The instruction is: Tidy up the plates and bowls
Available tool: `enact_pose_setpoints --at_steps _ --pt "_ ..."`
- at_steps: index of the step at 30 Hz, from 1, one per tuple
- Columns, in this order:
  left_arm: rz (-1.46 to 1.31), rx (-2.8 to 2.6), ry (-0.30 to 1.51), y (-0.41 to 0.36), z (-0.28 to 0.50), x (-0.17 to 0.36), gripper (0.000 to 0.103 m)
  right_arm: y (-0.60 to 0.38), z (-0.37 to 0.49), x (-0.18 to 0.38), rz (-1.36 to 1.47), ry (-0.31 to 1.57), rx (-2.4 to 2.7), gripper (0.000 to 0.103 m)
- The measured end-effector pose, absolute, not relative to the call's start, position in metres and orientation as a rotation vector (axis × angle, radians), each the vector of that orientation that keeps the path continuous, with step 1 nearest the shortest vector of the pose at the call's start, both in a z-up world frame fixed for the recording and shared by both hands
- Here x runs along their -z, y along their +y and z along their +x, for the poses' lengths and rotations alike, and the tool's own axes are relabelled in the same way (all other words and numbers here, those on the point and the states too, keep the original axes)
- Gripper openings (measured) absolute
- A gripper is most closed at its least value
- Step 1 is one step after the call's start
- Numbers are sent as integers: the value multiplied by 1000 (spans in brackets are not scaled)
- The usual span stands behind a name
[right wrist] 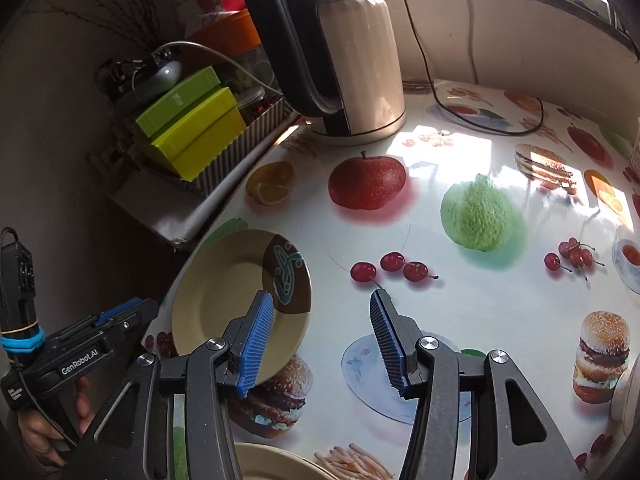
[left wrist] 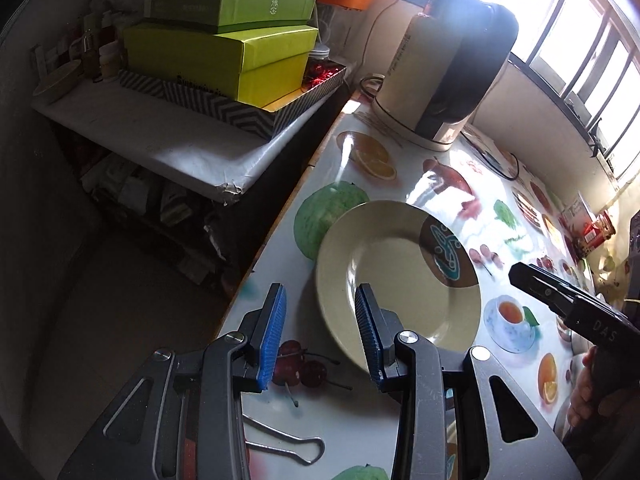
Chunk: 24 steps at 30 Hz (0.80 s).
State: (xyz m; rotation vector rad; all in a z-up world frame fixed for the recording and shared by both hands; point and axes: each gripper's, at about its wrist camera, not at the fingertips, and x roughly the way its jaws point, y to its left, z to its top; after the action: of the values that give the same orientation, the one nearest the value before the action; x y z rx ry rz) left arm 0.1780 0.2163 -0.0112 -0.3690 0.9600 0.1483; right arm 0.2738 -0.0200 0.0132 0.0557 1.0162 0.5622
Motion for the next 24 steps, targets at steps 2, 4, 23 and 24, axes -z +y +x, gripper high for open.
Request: enact_pose_setpoints --at_steps 2,4,23,24 --pt "-386 -145 974 218 183 17 37 -16 279 -5 46 1039 -570 51" --pt "-393 -146 983 219 186 21 37 -12 282 1 43 1047 -587 51" --pt "-404 -142 1016 212 199 37 37 8 298 26 35 1117 -632 29" --pt "-405 -140 1014 212 199 37 37 8 298 26 33 1119 -636 28"
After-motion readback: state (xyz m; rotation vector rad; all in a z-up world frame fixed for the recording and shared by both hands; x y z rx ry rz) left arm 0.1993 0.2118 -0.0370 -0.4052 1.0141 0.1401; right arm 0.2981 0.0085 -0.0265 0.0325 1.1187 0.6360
